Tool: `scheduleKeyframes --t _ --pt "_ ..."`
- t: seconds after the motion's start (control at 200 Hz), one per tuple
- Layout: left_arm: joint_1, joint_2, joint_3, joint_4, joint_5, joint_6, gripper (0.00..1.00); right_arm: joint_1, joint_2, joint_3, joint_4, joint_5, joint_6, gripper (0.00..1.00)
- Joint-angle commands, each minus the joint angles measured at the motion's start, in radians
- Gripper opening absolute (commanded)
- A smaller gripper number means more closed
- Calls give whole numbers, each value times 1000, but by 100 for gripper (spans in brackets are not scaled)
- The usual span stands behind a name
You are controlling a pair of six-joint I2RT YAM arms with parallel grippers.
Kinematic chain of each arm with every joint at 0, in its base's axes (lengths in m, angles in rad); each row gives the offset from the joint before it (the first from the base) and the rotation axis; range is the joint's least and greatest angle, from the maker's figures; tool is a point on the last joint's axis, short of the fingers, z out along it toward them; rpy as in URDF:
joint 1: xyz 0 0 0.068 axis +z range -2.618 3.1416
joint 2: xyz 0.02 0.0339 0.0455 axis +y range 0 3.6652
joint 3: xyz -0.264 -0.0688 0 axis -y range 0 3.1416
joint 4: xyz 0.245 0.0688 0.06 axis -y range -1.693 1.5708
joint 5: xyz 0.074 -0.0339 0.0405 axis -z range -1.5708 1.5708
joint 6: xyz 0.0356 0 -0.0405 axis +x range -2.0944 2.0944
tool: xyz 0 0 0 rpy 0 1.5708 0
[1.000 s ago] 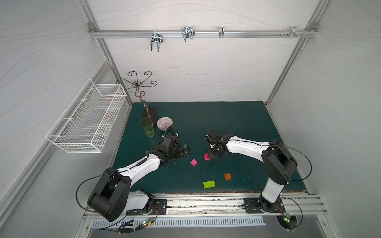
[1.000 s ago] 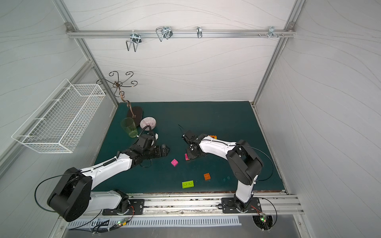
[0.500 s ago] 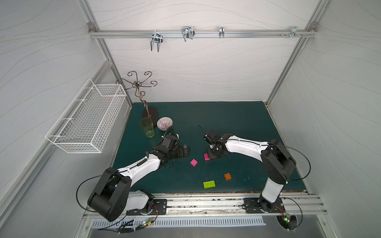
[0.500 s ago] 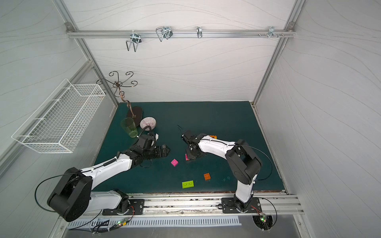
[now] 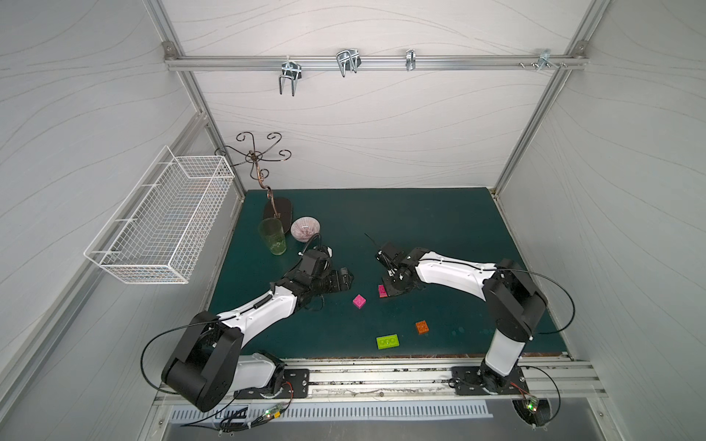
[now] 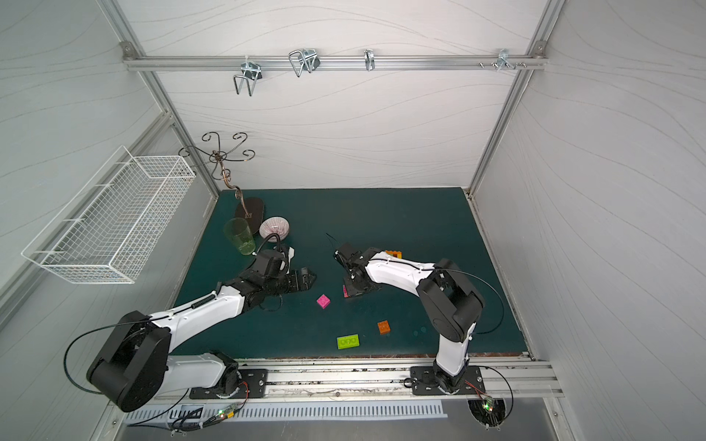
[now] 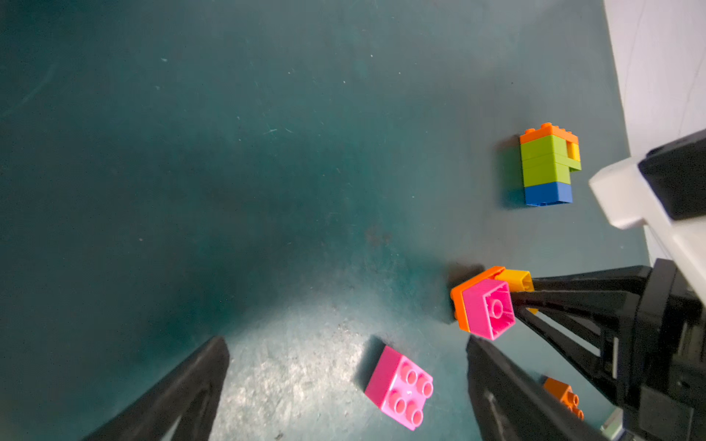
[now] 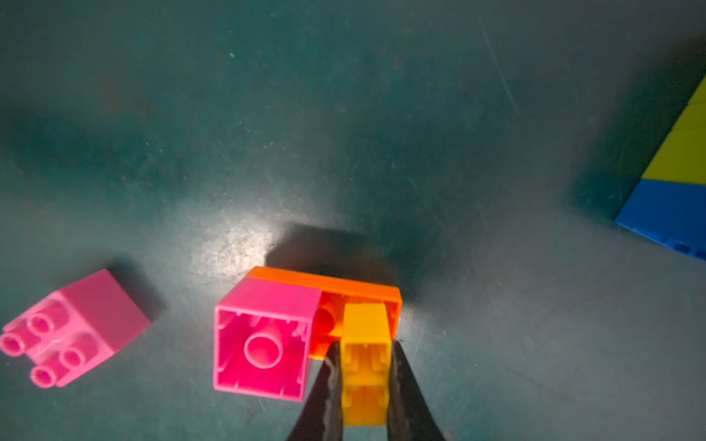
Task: Assemble the letter p with lego
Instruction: Assemble the lego brick with the lego brick.
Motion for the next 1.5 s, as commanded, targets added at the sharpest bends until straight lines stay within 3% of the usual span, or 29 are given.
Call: scheduleKeyframes --t 0.0,0.135,0.34,0.48,0.946,1.496 --pt "-34 -30 1 61 5 27 99 8 -54 2 -40 23 -1 0" --pt "-96 1 35 41 -22 59 99 8 -66 -12 -35 21 1 0" --pt "-102 59 58 42 30 63 87 5 -32 -29 -20 8 5 0" --pt "-106 62 60 47 38 68 84 3 -11 -34 -11 0 4 0" --pt "-179 109 83 95 132 76 83 -4 12 -28 -1 -6 2 0" --pt "-226 307 183 56 101 53 76 -4 30 -101 22 -39 82 0"
